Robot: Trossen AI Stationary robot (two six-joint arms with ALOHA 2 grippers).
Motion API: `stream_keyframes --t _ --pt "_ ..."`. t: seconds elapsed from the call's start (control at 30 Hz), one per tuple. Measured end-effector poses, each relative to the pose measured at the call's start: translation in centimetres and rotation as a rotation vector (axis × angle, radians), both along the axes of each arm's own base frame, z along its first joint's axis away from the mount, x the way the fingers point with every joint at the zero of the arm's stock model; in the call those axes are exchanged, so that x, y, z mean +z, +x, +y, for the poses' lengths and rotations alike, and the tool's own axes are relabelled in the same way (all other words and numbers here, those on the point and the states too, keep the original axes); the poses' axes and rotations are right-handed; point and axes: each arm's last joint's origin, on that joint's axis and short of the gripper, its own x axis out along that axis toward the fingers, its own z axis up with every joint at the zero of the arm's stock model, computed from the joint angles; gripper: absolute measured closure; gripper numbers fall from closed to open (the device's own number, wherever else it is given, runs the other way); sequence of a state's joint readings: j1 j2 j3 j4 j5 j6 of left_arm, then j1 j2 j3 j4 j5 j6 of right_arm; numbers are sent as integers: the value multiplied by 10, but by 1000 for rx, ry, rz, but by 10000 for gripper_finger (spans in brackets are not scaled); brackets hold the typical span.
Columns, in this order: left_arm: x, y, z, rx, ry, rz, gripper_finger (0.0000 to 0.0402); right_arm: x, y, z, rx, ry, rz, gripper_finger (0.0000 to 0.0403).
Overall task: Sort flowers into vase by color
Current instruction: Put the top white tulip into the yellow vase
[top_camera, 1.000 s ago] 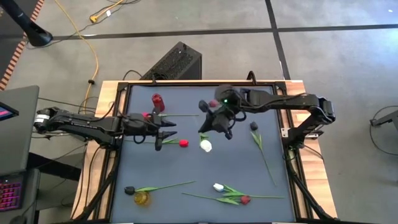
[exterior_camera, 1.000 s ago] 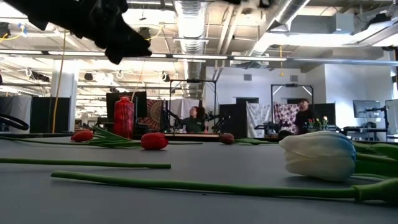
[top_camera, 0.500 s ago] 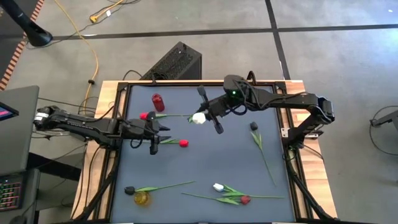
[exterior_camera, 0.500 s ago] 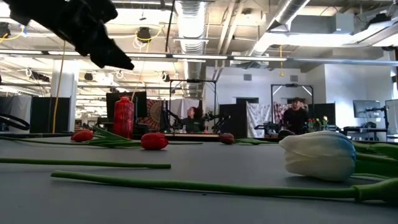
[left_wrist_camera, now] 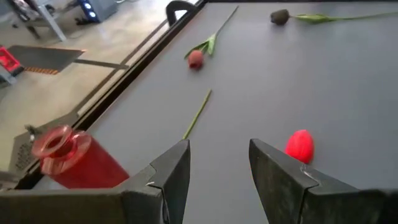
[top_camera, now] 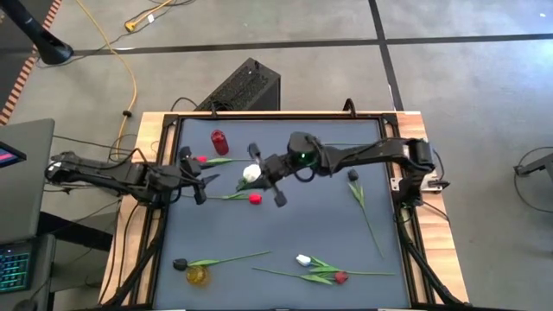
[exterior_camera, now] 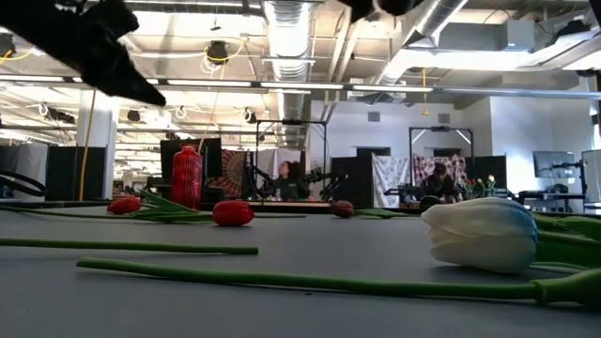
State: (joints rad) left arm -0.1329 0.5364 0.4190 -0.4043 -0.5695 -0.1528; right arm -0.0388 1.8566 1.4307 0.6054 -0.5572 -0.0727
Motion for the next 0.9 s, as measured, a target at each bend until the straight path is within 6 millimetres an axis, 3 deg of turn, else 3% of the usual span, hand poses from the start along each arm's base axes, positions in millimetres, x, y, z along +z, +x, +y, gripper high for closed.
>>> stream_keyframes --t 0.23,0.63,0.9 --pt "-3 -6 1 21 -12 -70 246 -18 25 32 57 131 -17 385" --pt "-7 -8 2 55 -72 -68 246 -33 65 114 93 176 -43 384" --pt "-7 -8 2 48 -56 -59 246 -44 89 144 117 239 -41 384"
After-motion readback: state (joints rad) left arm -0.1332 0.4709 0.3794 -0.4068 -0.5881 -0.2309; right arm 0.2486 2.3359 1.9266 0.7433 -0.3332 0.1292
